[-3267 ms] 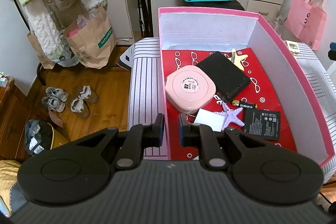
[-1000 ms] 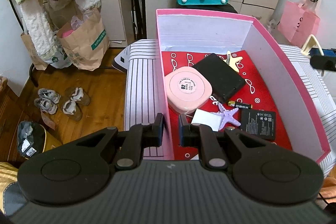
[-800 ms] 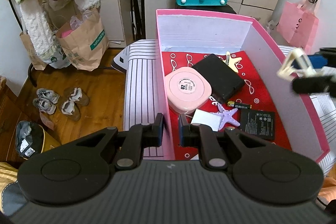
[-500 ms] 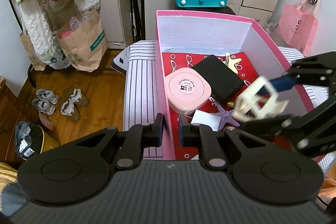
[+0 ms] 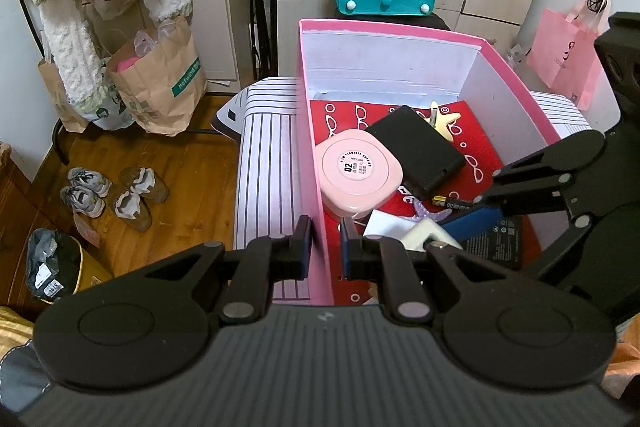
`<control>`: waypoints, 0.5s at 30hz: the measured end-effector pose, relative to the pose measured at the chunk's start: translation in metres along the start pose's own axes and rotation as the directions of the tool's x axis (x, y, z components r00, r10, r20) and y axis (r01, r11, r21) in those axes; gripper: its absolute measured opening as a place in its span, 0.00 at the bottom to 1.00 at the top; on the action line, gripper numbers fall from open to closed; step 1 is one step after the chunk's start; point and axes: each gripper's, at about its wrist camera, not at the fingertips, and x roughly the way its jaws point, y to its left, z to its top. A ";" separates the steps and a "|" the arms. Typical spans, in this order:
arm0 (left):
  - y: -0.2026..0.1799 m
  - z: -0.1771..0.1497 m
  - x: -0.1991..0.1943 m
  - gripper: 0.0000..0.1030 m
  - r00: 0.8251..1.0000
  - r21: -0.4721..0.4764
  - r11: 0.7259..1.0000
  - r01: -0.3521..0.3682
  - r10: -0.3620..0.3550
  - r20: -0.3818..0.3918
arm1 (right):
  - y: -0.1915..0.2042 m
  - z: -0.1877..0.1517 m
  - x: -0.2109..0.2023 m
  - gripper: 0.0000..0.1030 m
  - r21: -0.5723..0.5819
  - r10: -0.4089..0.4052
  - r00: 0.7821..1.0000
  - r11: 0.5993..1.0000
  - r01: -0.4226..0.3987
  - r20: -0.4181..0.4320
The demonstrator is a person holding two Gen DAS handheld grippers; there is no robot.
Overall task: Organize rigid objects
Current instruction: 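Lower the cream charger into the pink box and open the right tool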
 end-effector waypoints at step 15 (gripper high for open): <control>-0.002 -0.004 -0.001 0.12 1.000 -0.004 1.000 -0.009 0.009 0.000 | -0.046 -0.071 -0.139 0.75 0.089 -0.203 0.887 0.979 0.182 0.415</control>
